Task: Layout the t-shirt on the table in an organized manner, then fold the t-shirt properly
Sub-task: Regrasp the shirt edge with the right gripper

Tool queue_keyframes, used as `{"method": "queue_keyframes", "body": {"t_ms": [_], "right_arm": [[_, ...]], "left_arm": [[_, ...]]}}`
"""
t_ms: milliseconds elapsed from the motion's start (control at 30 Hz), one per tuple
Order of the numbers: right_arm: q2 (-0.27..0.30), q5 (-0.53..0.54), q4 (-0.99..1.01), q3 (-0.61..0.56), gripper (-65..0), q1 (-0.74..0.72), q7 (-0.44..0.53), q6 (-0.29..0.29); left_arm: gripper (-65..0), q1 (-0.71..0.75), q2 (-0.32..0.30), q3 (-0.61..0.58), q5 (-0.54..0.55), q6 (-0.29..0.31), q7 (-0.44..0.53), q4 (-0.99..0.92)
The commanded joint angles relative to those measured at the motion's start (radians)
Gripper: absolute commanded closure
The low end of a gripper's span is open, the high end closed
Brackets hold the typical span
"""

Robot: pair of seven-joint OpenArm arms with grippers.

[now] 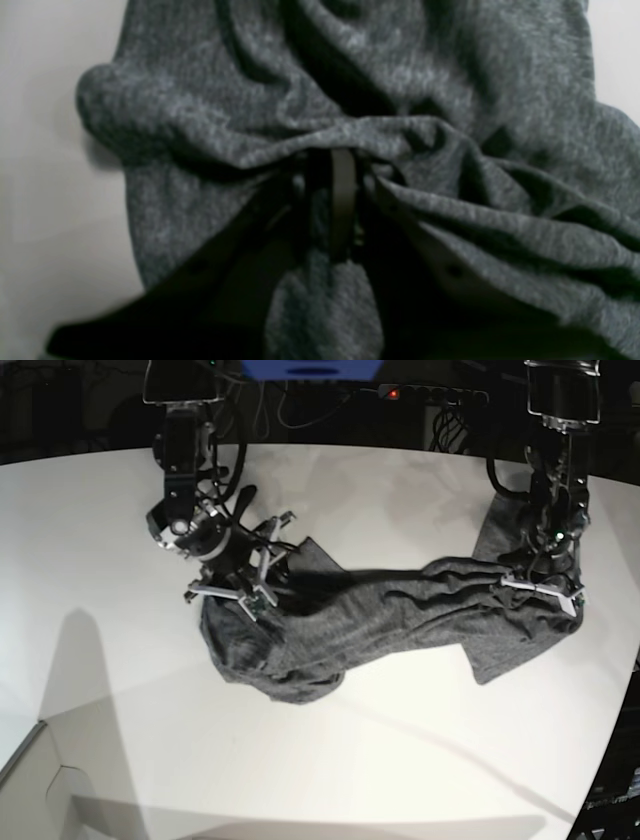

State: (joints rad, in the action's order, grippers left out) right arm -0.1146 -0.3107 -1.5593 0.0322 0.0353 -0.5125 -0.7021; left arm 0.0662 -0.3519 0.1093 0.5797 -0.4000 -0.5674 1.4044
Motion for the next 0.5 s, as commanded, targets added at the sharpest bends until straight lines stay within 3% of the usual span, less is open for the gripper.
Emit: {"method": "queue_keyframes", "body": {"t_ms": [0, 133, 333, 467], "right_arm": [[-0.009, 0.015, -0.019, -0.001, -26.9, -0.027, 0.024, 0.004], [-0.009, 0.015, -0.019, -0.001, -23.0, -0.033, 0.024, 0.004], [-0.007, 0.014, 0.015, 0.001, -0.4, -0.058, 0.024, 0.004], [-0.004, 0.014, 0.007, 0.004, 0.0, -0.036, 0.024, 0.004]], "left_arm": [[-6.6, -0.01, -0.011, 0.005, -0.004, -0.007, -0.006, 0.013], [-6.6, -0.01, -0.011, 0.005, -0.004, -0.007, -0.006, 0.013], [-6.6, -0.01, -0.011, 0.005, -0.004, -0.007, -0.006, 0.013], [-6.6, -0.01, -0.012, 0.005, -0.004, -0.007, -0.006, 0.013]]}}
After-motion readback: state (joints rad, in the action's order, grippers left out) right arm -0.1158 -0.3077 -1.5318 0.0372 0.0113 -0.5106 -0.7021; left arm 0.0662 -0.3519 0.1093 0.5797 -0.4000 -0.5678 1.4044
